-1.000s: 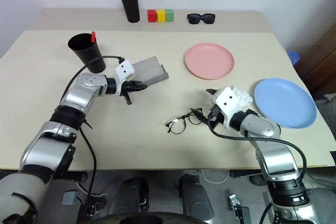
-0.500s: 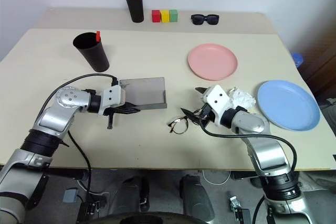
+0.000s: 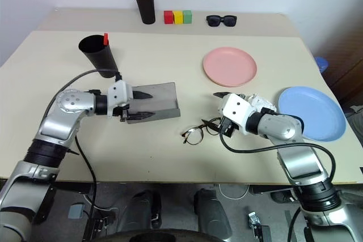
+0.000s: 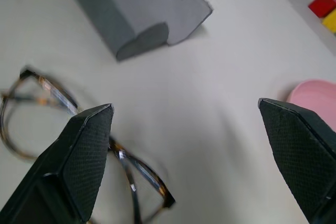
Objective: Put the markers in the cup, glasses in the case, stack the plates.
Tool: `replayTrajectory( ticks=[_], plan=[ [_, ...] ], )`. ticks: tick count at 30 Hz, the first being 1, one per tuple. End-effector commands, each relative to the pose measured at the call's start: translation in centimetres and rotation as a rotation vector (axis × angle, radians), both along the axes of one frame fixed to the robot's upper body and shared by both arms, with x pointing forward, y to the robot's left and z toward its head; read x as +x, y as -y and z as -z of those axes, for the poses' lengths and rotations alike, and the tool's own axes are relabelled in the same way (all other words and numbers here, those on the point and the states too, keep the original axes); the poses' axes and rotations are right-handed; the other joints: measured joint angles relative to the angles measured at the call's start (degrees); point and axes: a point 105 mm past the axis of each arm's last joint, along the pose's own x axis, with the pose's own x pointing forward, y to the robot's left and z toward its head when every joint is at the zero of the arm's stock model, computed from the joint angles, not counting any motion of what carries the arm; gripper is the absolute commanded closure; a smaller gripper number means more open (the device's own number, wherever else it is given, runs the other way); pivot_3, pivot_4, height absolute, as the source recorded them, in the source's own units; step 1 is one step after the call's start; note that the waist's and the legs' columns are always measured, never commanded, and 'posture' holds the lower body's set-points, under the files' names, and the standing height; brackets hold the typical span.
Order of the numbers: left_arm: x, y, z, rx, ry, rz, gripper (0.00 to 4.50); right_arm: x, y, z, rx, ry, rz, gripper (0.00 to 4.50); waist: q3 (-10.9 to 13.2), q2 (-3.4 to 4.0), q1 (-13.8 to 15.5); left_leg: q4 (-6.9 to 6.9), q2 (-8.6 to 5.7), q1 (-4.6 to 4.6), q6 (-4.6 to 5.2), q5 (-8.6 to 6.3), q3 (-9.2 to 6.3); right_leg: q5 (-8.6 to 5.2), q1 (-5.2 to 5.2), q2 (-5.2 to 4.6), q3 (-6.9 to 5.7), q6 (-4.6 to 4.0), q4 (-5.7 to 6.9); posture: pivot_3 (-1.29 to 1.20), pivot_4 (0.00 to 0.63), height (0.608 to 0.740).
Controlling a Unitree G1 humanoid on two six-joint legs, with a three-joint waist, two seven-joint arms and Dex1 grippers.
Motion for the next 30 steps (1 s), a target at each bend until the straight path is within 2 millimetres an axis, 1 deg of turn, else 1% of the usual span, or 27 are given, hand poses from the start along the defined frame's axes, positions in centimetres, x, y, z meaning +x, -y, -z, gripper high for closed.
replayTrajectory(
  ticks=[1,3,5,8,13,16,18,19,21,24,25,26,30],
  plan=[
    [-2.5,-1.4,-1.4,-0.138,0.029,-0.101,1.67,-0.7,-0.1,-0.2,-0.139,0.102,-0.069,0.00,0.0,0.05,-0.4,-0.01,0.01,0.01,0.00,0.00,0.02,0.00,-0.01,0.00,0.02,0.00,-0.01,0.00,0.150,0.722],
    [-3.9,-1.7,-0.7,-0.183,-0.003,-0.146,1.67,-1.0,0.2,0.7,-0.204,0.112,-0.092,0.00,0.0,0.05,-0.3,-0.03,0.04,0.04,0.02,-0.01,0.05,-0.02,0.00,0.00,0.06,0.04,0.01,0.00,0.150,0.722],
    [-5.0,-1.7,0.0,-0.211,-0.036,-0.185,1.67,-0.8,0.3,1.1,-0.234,0.124,-0.093,0.00,0.0,0.05,-0.2,-0.01,0.05,0.06,0.02,-0.01,0.05,-0.03,0.00,0.01,0.06,0.03,0.02,0.00,0.150,0.722],
    [-6.9,-2.1,2.1,-0.189,-0.098,-0.248,1.67,-0.7,-0.2,1.6,-0.271,0.155,-0.123,0.00,0.0,0.03,0.0,0.05,0.03,0.09,0.01,-0.01,0.06,-0.11,0.06,-0.02,0.07,-0.13,0.00,0.00,0.150,0.722],
    [-8.7,-2.0,2.9,-0.222,-0.145,-0.302,1.67,-0.1,-0.7,2.3,-0.340,0.215,-0.158,0.00,0.0,0.02,-0.1,0.05,0.02,0.25,0.01,-0.01,0.13,-0.14,0.15,-0.03,0.15,-0.20,-0.01,0.00,0.150,0.722],
    [-9.0,-1.9,3.2,-0.227,-0.158,-0.317,1.67,0.2,-0.7,2.5,-0.349,0.233,-0.161,0.00,0.0,0.02,0.0,0.03,0.02,0.27,0.02,-0.01,0.13,-0.15,0.14,-0.03,0.16,-0.21,-0.01,0.00,0.150,0.722],
    [-9.1,-2.0,3.5,-0.227,-0.164,-0.328,1.62,0.3,-0.9,2.5,-0.348,0.241,-0.169,0.51,0.0,0.02,-0.1,0.03,0.02,0.28,0.02,-0.01,0.16,-0.15,0.14,-0.03,0.17,-0.22,-0.01,0.00,0.150,0.722],
    [-9.1,-2.1,3.6,-0.227,-0.165,-0.331,1.62,0.2,-1.1,2.8,-0.358,0.245,-0.187,0.85,0.0,0.02,-0.1,0.03,0.01,0.28,0.02,-0.01,0.16,-0.15,0.14,-0.03,0.18,-0.22,-0.01,0.00,0.150,0.722],
    [-9.0,-2.1,3.6,-0.229,-0.165,-0.334,1.62,-0.1,-1.3,3.3,-0.382,0.252,-0.226,1.80,0.0,0.02,-0.2,0.02,0.02,0.29,0.02,-0.01,0.16,-0.15,0.14,-0.03,0.17,-0.22,-0.02,0.00,0.150,0.722],
    [-8.9,-2.1,3.6,-0.232,-0.162,-0.335,1.62,-0.3,-1.8,3.7,-0.384,0.262,-0.260,3.38,0.0,0.02,-0.2,0.02,0.01,0.29,0.02,-0.01,0.18,-0.15,0.14,-0.03,0.18,-0.22,-0.02,0.00,0.150,0.722],
    [-8.8,-2.1,3.6,-0.233,-0.162,-0.335,1.62,-0.3,-2.0,3.8,-0.379,0.264,-0.264,4.06,0.0,0.02,-0.2,0.02,0.01,0.29,0.02,-0.01,0.18,-0.15,0.14,-0.03,0.19,-0.22,-0.02,0.00,0.150,0.722],
    [-8.8,-2.1,3.6,-0.234,-0.161,-0.335,1.62,-0.3,-2.2,3.8,-0.375,0.267,-0.267,4.42,0.0,0.02,-0.2,0.02,0.02,0.30,0.02,-0.01,0.18,-0.15,0.14,-0.03,0.19,-0.22,-0.02,0.00,0.150,0.722],
    [-8.8,-2.0,3.6,-0.236,-0.158,-0.336,1.62,-0.2,-2.4,3.8,-0.369,0.277,-0.272,4.47,-0.1,0.00,-0.3,0.00,0.03,0.37,0.02,-0.01,0.18,-0.15,0.19,-0.01,0.18,-0.23,-0.01,0.00,0.150,0.722]
  ],
)
